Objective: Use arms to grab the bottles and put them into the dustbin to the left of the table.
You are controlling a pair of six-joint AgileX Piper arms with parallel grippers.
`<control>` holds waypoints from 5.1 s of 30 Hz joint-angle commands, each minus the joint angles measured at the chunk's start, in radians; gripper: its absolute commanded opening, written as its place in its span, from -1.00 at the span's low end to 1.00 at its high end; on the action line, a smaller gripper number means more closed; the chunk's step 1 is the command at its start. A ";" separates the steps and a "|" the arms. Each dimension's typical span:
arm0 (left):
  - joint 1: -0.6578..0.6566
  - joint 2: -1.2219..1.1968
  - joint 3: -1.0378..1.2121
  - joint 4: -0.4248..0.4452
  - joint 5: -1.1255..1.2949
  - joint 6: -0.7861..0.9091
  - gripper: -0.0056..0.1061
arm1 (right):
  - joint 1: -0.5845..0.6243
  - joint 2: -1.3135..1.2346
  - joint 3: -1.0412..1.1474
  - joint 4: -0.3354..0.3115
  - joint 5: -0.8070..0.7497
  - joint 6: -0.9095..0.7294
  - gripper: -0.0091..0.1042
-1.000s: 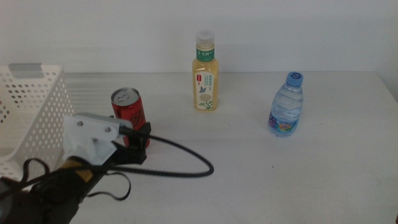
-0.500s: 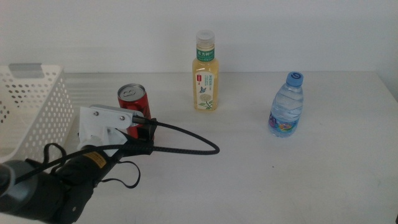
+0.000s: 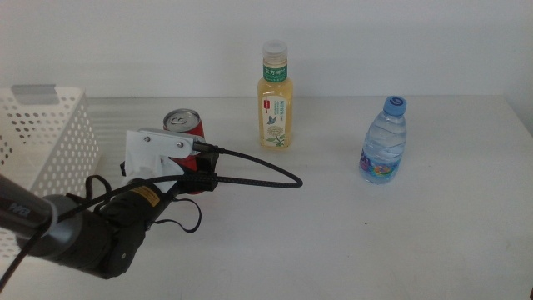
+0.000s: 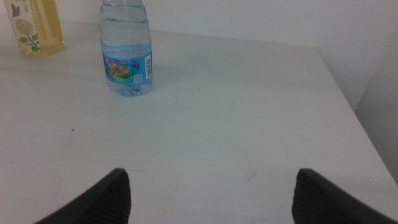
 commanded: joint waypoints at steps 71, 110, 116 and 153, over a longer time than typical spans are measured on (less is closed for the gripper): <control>0.156 -0.740 -0.427 -0.041 1.680 0.081 -0.99 | -0.005 -0.028 -0.007 0.000 -0.073 -0.015 0.36; 0.599 -0.050 -1.171 -0.036 2.262 0.351 -0.99 | -0.005 -0.028 -0.007 0.000 -0.073 -0.015 0.36; 0.599 0.013 -1.171 -0.029 2.215 0.352 -0.99 | -0.005 -0.028 -0.007 0.000 -0.073 -0.015 0.36; 0.599 0.167 -1.184 0.046 2.174 0.347 0.71 | -0.005 -0.028 -0.007 0.000 -0.073 -0.015 0.36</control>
